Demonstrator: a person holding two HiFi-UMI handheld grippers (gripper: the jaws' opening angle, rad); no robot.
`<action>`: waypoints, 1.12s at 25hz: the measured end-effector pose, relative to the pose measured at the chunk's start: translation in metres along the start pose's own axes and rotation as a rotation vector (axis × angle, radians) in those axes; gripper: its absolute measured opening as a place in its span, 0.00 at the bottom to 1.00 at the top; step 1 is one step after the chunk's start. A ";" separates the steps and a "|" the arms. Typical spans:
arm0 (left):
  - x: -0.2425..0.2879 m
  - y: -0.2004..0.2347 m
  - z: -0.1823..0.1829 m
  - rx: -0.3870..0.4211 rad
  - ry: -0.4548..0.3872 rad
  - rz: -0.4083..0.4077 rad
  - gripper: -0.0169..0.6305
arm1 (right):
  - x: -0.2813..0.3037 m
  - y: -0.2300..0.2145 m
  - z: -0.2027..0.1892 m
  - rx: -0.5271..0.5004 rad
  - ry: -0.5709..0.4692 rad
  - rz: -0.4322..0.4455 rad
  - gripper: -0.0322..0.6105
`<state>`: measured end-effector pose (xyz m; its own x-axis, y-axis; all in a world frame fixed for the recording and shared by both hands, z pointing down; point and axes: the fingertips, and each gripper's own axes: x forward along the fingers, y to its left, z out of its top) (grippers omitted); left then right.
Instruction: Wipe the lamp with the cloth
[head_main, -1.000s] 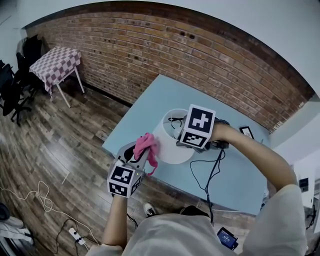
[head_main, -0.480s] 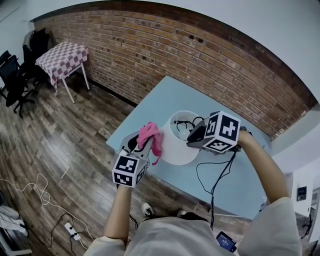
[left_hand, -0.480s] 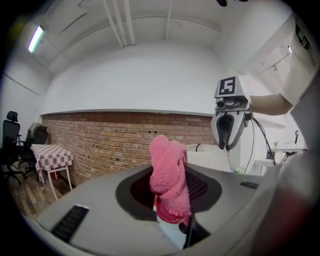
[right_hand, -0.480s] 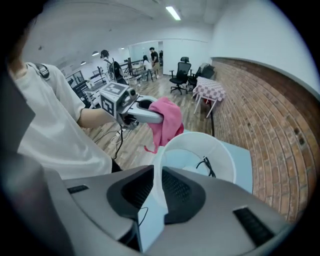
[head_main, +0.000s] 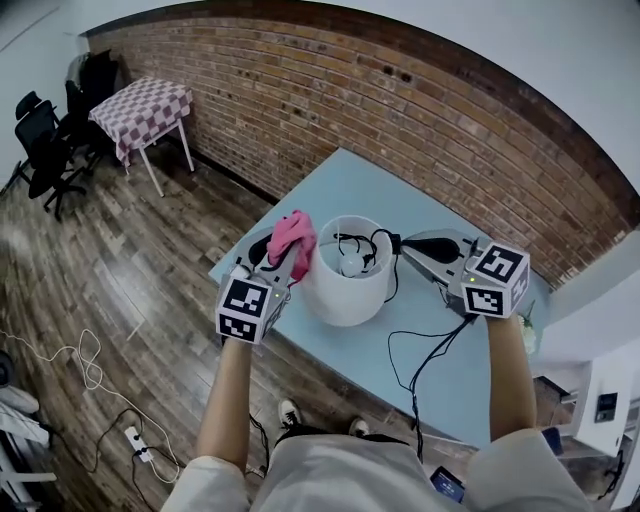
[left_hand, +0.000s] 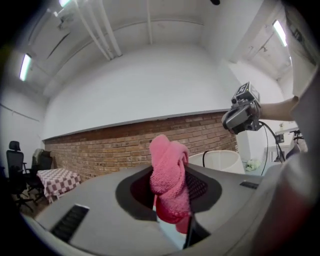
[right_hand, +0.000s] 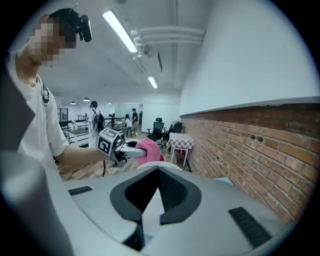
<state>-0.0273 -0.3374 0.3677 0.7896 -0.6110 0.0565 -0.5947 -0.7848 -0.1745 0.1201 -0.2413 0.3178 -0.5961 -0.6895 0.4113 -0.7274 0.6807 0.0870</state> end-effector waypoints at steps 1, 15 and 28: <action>0.003 -0.007 0.003 0.015 -0.005 -0.012 0.24 | -0.006 -0.001 -0.003 0.016 -0.035 -0.006 0.07; -0.019 -0.052 -0.098 0.004 0.174 0.105 0.24 | -0.009 0.007 -0.062 0.194 -0.236 -0.141 0.07; -0.043 -0.063 -0.165 -0.101 0.316 0.247 0.24 | -0.016 0.027 -0.113 0.225 -0.158 -0.158 0.06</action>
<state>-0.0489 -0.2787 0.5389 0.5453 -0.7719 0.3269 -0.7850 -0.6070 -0.1238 0.1485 -0.1840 0.4162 -0.5024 -0.8243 0.2610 -0.8616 0.5025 -0.0714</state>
